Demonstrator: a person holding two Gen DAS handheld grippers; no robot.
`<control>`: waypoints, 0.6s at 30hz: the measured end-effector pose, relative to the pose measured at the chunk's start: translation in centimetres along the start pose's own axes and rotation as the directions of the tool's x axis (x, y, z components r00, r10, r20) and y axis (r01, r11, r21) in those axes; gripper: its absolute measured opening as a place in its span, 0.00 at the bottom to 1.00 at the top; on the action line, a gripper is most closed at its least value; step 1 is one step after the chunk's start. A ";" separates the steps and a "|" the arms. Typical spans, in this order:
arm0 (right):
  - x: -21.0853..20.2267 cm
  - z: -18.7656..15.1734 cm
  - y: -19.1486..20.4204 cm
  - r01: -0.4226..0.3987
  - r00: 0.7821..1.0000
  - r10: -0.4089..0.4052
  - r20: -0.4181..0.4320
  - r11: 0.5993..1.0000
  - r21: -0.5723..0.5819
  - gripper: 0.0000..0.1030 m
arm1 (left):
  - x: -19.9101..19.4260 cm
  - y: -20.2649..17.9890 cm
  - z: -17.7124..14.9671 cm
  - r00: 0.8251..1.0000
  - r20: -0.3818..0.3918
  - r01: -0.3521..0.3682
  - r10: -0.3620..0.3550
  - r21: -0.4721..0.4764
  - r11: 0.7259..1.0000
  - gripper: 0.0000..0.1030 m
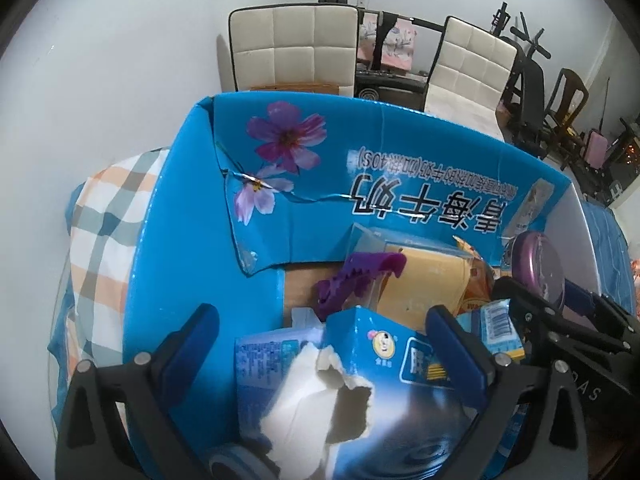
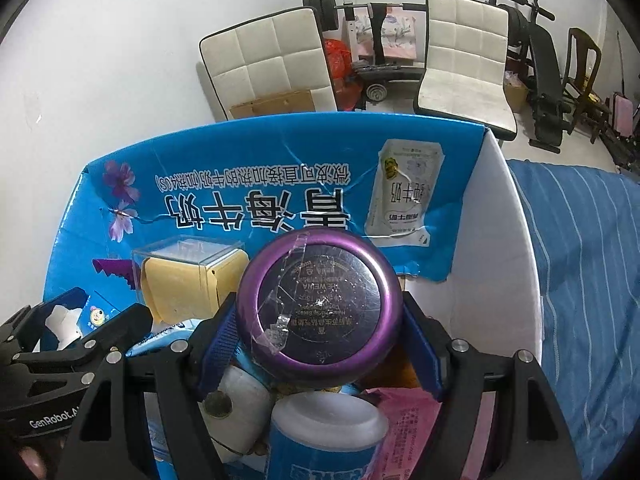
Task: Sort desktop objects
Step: 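Lower the hair clip and purple tin into the blue box with both tools, release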
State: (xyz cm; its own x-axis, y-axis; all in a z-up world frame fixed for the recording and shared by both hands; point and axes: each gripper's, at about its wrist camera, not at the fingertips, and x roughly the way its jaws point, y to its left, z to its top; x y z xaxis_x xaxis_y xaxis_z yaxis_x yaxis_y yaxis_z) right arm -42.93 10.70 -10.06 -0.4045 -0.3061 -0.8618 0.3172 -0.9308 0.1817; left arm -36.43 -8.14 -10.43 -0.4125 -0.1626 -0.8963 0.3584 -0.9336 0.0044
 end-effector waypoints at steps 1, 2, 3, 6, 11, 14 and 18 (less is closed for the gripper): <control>0.0 0.0 -0.1 0.005 1.000 -0.005 -0.001 1.000 -0.003 0.76 | 0.1 -0.1 0.0 1.000 -0.009 0.001 -0.001 0.008 1.000 1.00; -0.1 0.0 -0.1 0.011 1.000 -0.011 -0.002 1.000 -0.009 0.76 | 0.1 -0.2 0.1 1.000 -0.017 0.006 -0.006 0.015 1.000 1.00; -0.2 -0.2 -0.2 0.019 1.000 -0.019 -0.005 1.000 -0.008 0.76 | 0.3 -0.6 0.1 1.000 -0.025 0.010 -0.010 0.018 1.000 1.00; -0.8 -0.6 -1.0 -0.002 1.000 0.002 -0.007 1.000 0.029 0.75 | 0.4 -1.0 -0.1 0.998 -0.057 0.021 -0.019 0.036 0.999 1.00; -3.3 -1.1 -1.9 -0.020 0.998 0.016 0.058 0.997 0.070 0.76 | -0.8 0.1 -0.8 0.992 -0.070 0.105 -0.108 -0.042 0.994 1.00; -5.1 -1.3 -1.9 -0.037 0.994 0.030 0.103 0.997 0.070 0.76 | -2.4 0.8 -1.1 0.994 -0.043 0.097 -0.100 -0.077 0.992 1.00; -6.2 -1.3 -1.6 -0.033 0.992 0.028 0.124 0.999 0.038 0.76 | -5.2 1.5 -1.2 0.998 0.013 0.064 -0.063 -0.073 0.995 1.00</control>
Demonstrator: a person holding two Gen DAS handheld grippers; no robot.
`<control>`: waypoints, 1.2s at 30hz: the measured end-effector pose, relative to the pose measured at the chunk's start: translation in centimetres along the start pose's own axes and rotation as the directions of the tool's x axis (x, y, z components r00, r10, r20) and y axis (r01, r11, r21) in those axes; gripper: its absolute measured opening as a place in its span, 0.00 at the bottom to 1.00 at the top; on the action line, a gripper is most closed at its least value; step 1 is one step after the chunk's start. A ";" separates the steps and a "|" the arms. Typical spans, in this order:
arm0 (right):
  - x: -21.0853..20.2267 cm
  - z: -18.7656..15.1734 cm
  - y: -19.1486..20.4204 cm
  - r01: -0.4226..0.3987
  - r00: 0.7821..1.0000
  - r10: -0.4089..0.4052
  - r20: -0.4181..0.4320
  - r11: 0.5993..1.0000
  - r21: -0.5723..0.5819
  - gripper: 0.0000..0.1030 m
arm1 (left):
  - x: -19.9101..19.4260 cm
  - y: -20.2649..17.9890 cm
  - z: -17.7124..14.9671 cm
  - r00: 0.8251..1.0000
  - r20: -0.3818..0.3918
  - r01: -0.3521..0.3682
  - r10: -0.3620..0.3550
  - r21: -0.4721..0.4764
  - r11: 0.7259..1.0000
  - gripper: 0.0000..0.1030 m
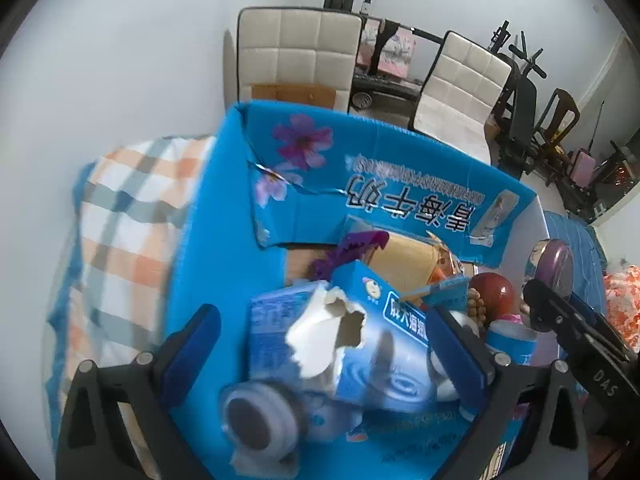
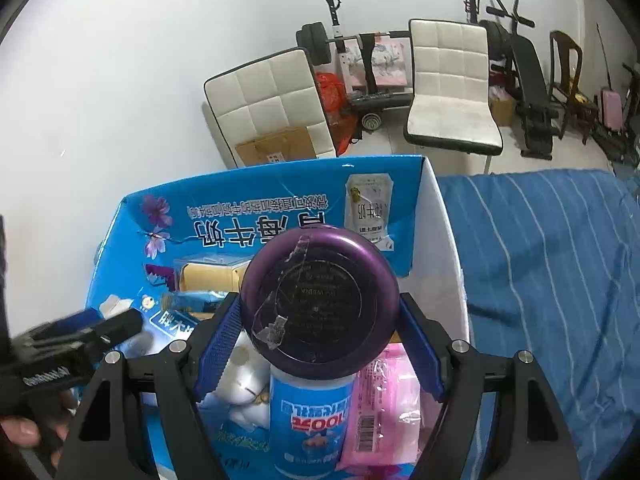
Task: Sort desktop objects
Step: 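Lower the hair clip and purple tin into the blue box with both tools, release, then move both tools away from the box back over the bedspread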
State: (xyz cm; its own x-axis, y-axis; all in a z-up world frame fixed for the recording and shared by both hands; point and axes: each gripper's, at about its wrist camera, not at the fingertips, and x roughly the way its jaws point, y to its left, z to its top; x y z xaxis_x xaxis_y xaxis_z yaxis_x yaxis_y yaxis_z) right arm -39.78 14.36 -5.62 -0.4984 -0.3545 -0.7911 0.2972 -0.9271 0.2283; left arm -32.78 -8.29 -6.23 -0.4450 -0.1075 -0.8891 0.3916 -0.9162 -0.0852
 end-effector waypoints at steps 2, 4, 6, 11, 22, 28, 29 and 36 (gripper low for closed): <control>-0.3 0.2 0.1 0.003 1.000 -0.003 0.001 1.000 -0.001 0.76 | -1.2 0.0 -0.1 1.000 0.022 -0.012 0.012 0.014 1.000 1.00; 0.1 0.4 0.3 -0.008 1.000 0.007 -0.025 1.000 -0.015 0.80 | -2.2 -0.1 -0.3 0.999 0.043 -0.028 0.026 0.037 0.999 1.00; 1.0 0.2 0.6 -0.009 0.995 0.003 -0.102 0.998 -0.059 0.80 | -3.0 -0.2 -0.7 0.998 0.056 -0.046 0.043 0.056 0.997 1.00; -1.3 0.1 0.0 0.003 0.999 -0.004 -0.032 0.999 -0.046 0.80 | -5.1 1.1 -1.6 0.996 0.080 -0.045 0.041 0.049 0.998 1.00; -7.2 -9.9 -0.3 -0.071 0.997 0.072 0.025 0.997 -0.006 0.80 | -6.2 7.9 -7.7 0.999 -0.003 -0.046 0.046 -0.017 0.999 1.00; -2.5 -15.5 -1.6 -0.054 0.990 0.070 -0.120 0.990 0.128 0.80 | -0.6 9.4 -12.3 0.988 -0.147 -0.054 0.041 -0.080 0.995 1.00; -1.5 -15.8 -1.8 -0.055 0.988 0.076 -0.131 0.987 0.152 0.80 | 0.0 9.6 -12.7 0.988 -0.151 -0.056 0.042 -0.087 0.995 1.00; 3.1 -16.2 -1.2 -0.149 0.965 0.183 -0.186 0.972 0.184 0.80 | 4.0 12.9 -11.8 0.992 -0.123 -0.046 0.026 -0.164 0.985 1.00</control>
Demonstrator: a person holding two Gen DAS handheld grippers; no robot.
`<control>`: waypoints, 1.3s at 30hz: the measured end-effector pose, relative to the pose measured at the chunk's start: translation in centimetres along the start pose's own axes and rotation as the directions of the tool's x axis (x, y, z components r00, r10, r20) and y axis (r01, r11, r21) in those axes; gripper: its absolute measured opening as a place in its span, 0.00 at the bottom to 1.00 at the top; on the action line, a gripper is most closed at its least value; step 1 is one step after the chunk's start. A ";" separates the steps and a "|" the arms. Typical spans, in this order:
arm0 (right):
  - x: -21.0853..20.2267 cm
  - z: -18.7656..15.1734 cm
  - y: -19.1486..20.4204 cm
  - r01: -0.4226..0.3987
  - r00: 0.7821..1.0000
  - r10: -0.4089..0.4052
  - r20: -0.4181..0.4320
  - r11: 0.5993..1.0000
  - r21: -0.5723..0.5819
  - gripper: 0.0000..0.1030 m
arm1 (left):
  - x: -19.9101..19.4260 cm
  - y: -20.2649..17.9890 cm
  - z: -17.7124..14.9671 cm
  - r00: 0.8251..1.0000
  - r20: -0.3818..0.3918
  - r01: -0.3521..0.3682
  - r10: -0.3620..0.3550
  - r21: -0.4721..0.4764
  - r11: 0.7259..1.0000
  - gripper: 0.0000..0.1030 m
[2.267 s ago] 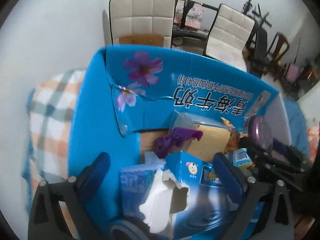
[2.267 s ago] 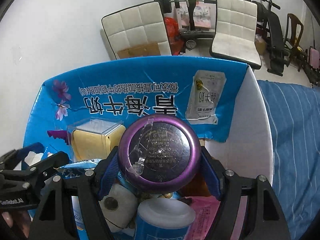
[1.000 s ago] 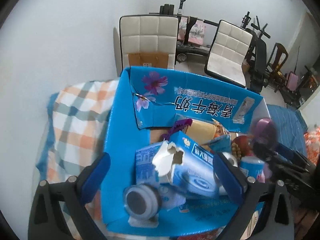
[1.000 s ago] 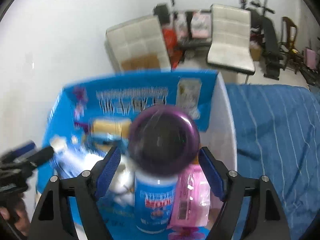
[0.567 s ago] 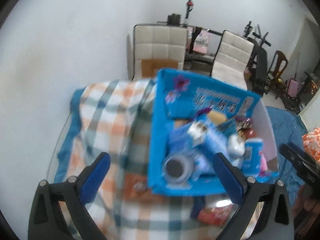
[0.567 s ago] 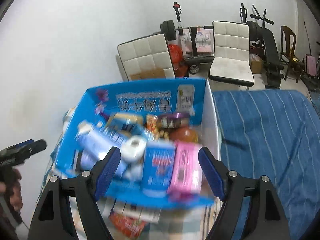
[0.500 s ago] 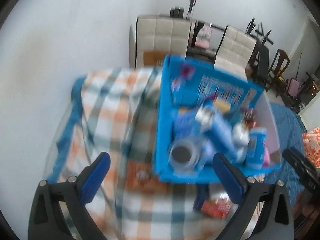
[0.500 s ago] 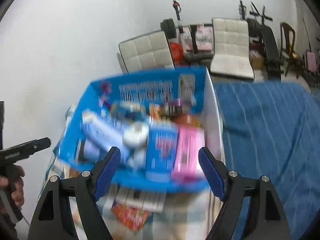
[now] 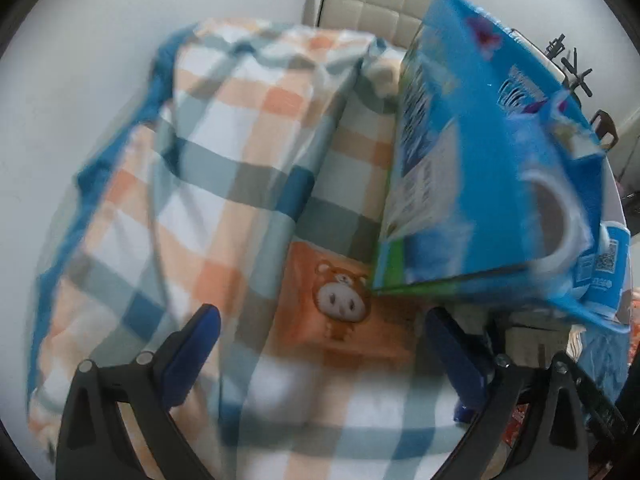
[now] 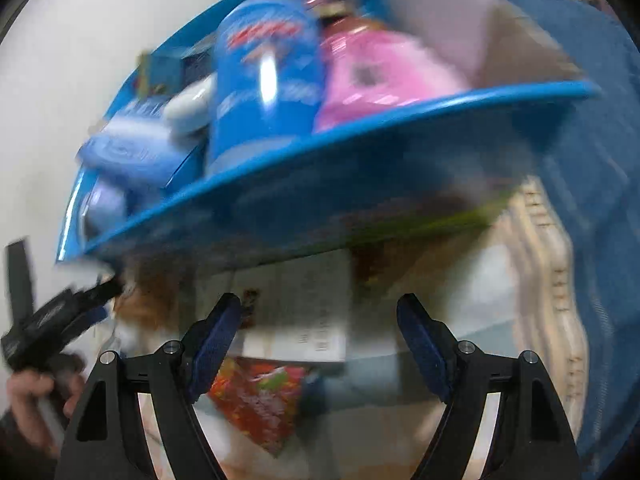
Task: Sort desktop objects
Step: 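Move both tools away from the box back over the bedspread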
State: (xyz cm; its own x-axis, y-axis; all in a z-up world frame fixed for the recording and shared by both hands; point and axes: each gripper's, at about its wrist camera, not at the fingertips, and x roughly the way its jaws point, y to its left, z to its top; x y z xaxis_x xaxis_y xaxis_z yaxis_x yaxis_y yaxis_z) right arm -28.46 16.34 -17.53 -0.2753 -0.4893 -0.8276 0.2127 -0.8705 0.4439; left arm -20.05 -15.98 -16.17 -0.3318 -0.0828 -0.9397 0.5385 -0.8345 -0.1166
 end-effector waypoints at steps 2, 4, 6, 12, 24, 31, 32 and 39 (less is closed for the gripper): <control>-0.1 -0.5 1.0 0.019 1.000 -0.020 -0.014 0.998 -0.060 0.80 | 1.3 0.4 0.1 0.998 -0.023 0.054 -0.053 0.002 0.999 1.00; -0.6 -1.2 1.6 0.020 0.999 -0.023 -0.023 0.993 -0.116 0.80 | 1.9 0.5 -0.6 0.975 -0.054 0.218 -0.218 0.002 0.976 0.97; -1.2 -1.8 1.8 0.034 0.999 -0.039 -0.032 0.988 -0.153 0.80 | 1.3 -0.5 -1.7 0.952 -0.066 0.303 -0.299 0.059 0.951 0.98; -2.1 -1.9 1.3 0.067 0.997 -0.074 -0.032 0.981 -0.180 0.80 | -1.9 0.2 -4.0 0.980 0.006 0.196 -0.198 0.136 0.971 0.97; -1.5 -3.7 2.2 0.070 0.995 -0.087 -0.053 0.960 -0.271 0.80 | -1.0 8.3 -1.4 0.846 0.173 0.532 -0.504 -0.342 0.775 0.97; -2.1 -3.2 8.1 -0.020 1.000 0.015 -0.016 0.917 -0.398 0.80 | -1.6 9.1 -5.0 0.901 -0.004 0.413 -0.433 -0.290 0.863 0.98; -1.6 -3.6 10.8 -0.039 0.999 0.037 -0.015 0.881 -0.471 0.80 | -2.1 9.9 -5.6 0.906 0.009 0.403 -0.422 -0.317 0.858 0.98; 2.9 -2.7 25.4 -0.092 0.996 0.081 -0.048 0.739 -0.667 0.80 | -5.4 15.2 -6.7 0.939 0.077 0.338 -0.336 -0.397 0.853 0.97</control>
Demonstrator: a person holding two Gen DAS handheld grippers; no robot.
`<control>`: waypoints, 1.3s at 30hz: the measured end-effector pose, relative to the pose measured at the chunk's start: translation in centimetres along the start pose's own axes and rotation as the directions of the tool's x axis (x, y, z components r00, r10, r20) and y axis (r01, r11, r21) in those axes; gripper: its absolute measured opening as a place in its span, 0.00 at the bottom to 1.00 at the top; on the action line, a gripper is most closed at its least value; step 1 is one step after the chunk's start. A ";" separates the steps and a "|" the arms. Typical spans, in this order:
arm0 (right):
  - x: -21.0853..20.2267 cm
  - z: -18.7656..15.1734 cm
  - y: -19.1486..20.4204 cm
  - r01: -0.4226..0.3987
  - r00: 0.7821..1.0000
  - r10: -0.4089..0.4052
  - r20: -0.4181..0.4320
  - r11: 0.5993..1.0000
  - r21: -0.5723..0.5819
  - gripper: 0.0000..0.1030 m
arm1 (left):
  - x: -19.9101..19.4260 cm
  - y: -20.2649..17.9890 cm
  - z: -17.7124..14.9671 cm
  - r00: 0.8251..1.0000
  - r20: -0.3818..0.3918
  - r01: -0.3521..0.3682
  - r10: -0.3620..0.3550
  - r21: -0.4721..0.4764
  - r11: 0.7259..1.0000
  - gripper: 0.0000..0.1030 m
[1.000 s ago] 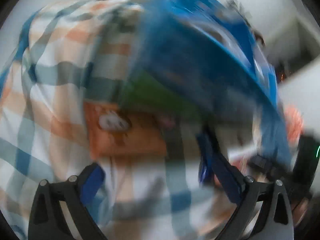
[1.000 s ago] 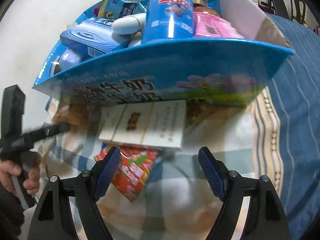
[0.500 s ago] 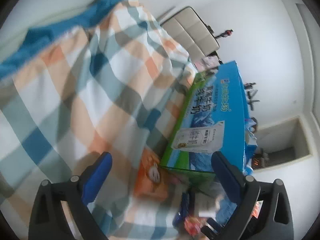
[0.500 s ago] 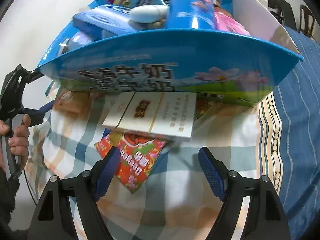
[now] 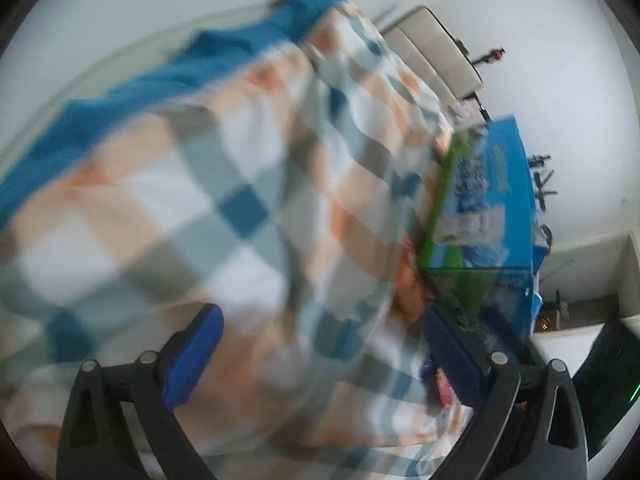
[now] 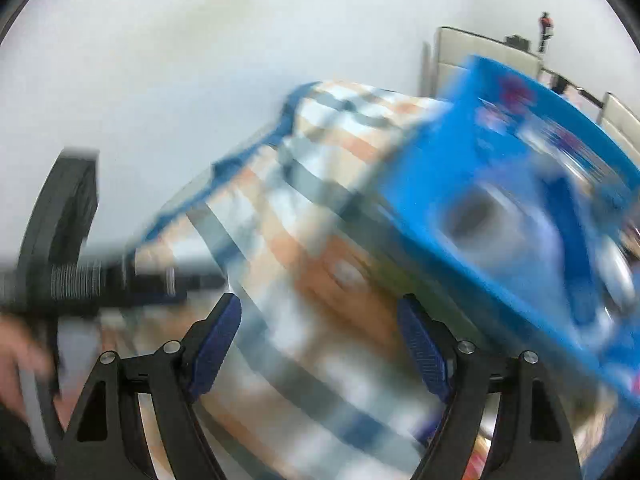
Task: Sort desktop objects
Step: 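Move both tools away from the box back over the bedspread, then grasp the orange wet-wipe pack with the left tool while the right tool grasps the white box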
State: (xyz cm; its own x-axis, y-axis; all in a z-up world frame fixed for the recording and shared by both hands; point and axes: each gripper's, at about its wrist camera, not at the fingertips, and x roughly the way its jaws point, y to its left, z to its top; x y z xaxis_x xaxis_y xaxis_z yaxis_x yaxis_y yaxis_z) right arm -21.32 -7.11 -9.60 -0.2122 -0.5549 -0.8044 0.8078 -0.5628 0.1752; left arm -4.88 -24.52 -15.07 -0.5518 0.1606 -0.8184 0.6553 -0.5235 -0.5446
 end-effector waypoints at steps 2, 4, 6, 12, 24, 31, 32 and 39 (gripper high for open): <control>2.4 2.2 1.9 -0.019 1.000 0.018 -0.019 1.000 -0.013 0.80 | -1.1 2.9 0.4 0.999 0.037 -0.015 0.020 -0.115 0.993 0.97; 4.2 2.8 3.0 0.023 0.998 -0.024 -0.059 0.999 -0.024 0.79 | -2.2 6.1 0.9 0.999 0.040 -0.019 0.029 -0.218 0.976 0.97; 5.8 3.0 4.4 0.104 0.993 -0.106 -0.059 0.994 -0.033 0.79 | -3.7 7.4 0.9 0.994 0.079 -0.053 0.074 -0.239 0.969 0.97; 8.5 0.2 3.1 0.222 0.964 -0.218 -0.152 0.975 0.011 0.79 | -5.3 7.6 0.5 0.995 0.073 -0.059 0.074 -0.192 0.980 0.97; -4.2 -10.7 -10.2 0.171 0.977 -0.102 -0.189 0.901 0.398 0.79 | 0.1 -7.2 -1.5 0.991 0.020 -0.136 0.135 0.263 0.955 0.97; -10.5 -14.3 -12.7 0.216 0.976 -0.180 -0.122 0.876 0.432 0.79 | 8.6 -15.9 -5.3 0.949 0.054 -0.277 0.310 0.612 0.741 0.97; -11.3 -14.9 -13.3 0.229 0.973 -0.196 -0.121 0.867 0.442 0.79 | 10.0 -16.6 -5.4 0.942 0.051 -0.288 0.333 0.633 0.718 0.97; -13.7 -17.2 -20.3 0.208 0.975 -0.211 -0.072 0.752 0.625 0.80 | 15.0 -18.5 -5.8 0.878 0.115 -0.395 0.465 0.723 0.567 0.63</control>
State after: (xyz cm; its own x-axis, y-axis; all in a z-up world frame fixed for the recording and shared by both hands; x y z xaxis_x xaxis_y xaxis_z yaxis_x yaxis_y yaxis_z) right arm -25.40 22.46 -11.87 -0.3376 -0.3786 -0.8618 0.2193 -0.9220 0.3191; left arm -22.26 -7.56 -18.31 -0.2391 -0.1986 -0.9505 0.2167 -0.9651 0.1472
